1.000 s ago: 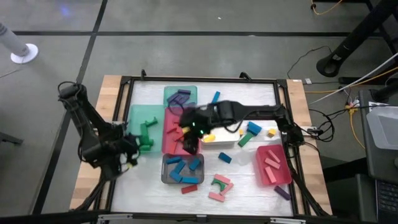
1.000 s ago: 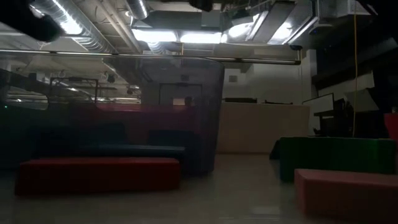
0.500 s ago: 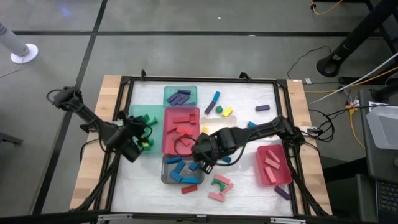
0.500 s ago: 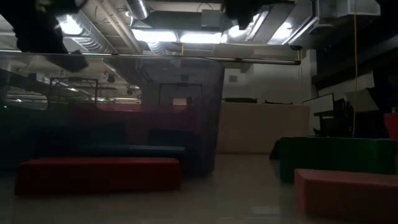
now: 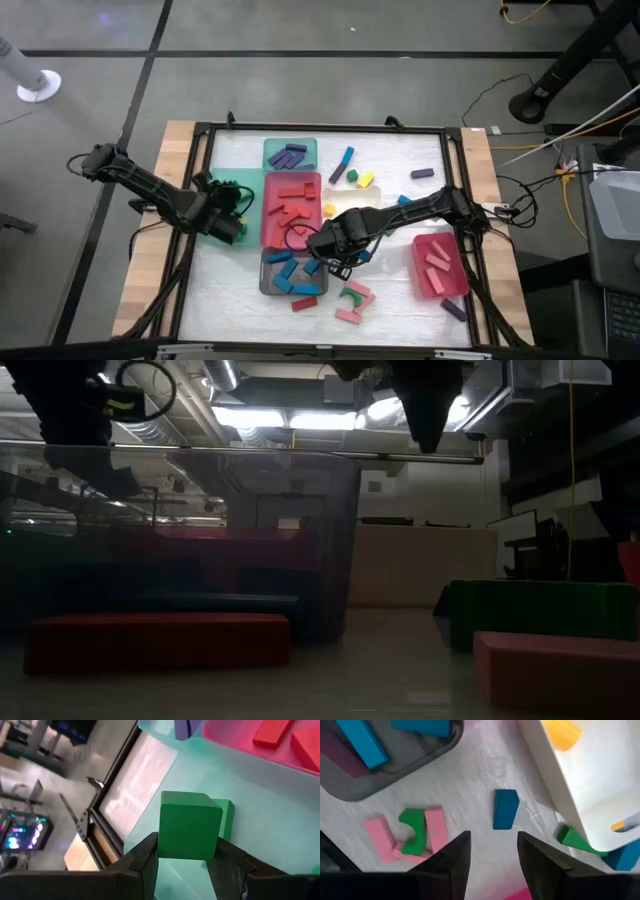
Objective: Sort blocks
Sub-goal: Put the green block into the bottom green bin, then put the blue block into the black bin
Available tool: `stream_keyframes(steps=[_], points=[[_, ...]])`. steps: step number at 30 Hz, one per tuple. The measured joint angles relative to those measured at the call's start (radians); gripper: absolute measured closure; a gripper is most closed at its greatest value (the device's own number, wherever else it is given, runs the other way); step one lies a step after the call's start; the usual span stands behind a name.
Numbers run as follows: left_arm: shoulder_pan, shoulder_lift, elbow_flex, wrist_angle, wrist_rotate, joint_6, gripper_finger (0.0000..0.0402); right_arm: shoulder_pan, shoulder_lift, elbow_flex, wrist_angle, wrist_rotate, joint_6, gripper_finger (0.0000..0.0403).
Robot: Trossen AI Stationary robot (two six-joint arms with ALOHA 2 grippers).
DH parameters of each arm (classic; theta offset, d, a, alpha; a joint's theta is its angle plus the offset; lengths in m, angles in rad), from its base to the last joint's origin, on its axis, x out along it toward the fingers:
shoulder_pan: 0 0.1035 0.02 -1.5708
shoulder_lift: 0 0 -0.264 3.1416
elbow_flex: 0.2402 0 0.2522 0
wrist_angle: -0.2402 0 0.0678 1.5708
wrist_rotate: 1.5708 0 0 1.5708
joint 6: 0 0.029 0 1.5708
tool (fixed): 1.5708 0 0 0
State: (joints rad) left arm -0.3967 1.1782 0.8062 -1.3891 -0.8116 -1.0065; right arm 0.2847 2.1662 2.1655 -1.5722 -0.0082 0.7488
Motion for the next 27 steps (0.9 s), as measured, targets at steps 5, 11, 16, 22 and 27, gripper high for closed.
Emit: stream_keyframes(steps=[5, 11, 16, 22, 27], points=[[0.085, 0.0, 0.0, 0.03, 0.04, 0.101, 0.024, -0.018, -0.004, -0.047, 0.001, -0.039, -0.074, 0.024], [0.174, 0.0, 0.0, 0.121, 0.16, 0.292, 0.0223, -0.027, -0.069, -0.144, 0.001, -0.052, -0.108, 0.024], [0.221, 0.0, 0.0, 0.241, 0.244, 0.423, 0.0225, -0.037, -0.151, -0.277, 0.0, -0.046, -0.077, 0.024], [0.251, 0.0, 0.0, 0.297, 0.251, 0.49, 0.0226, -0.036, -0.187, -0.451, 0.111, -0.074, 0.008, 0.024], [0.267, 0.0, 0.0, 0.306, 0.251, 0.521, 0.0226, -0.036, -0.188, -0.549, 0.253, -0.118, 0.015, 0.024]])
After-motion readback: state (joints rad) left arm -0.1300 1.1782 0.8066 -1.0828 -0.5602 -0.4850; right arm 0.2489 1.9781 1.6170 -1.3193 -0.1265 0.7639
